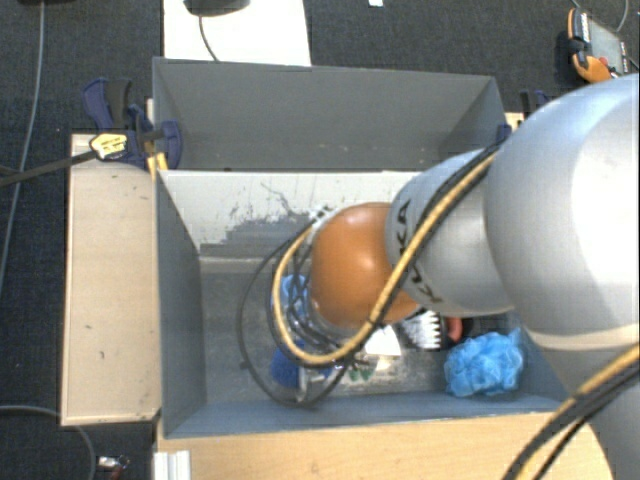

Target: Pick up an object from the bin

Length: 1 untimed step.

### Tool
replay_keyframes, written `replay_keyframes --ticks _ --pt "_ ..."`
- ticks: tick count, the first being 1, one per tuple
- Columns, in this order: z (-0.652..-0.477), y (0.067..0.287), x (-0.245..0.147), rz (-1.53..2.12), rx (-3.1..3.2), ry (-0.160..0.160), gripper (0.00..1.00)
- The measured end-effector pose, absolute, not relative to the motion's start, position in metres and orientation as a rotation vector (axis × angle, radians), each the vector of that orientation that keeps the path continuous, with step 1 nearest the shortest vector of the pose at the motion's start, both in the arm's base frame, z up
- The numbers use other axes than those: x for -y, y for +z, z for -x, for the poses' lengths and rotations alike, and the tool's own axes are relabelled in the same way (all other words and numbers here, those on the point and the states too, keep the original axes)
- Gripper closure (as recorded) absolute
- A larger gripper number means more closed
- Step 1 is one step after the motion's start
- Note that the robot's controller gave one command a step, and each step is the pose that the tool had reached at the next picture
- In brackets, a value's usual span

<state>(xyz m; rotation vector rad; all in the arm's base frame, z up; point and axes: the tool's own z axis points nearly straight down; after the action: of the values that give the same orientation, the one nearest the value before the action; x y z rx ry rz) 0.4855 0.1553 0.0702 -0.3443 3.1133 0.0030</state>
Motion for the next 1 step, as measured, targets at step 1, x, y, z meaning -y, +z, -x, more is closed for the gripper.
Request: replay_keyframes --ticks 1 --pt "-0.4769 0.0702 -0.1483 0.021 -3.143 0.002 1.00"
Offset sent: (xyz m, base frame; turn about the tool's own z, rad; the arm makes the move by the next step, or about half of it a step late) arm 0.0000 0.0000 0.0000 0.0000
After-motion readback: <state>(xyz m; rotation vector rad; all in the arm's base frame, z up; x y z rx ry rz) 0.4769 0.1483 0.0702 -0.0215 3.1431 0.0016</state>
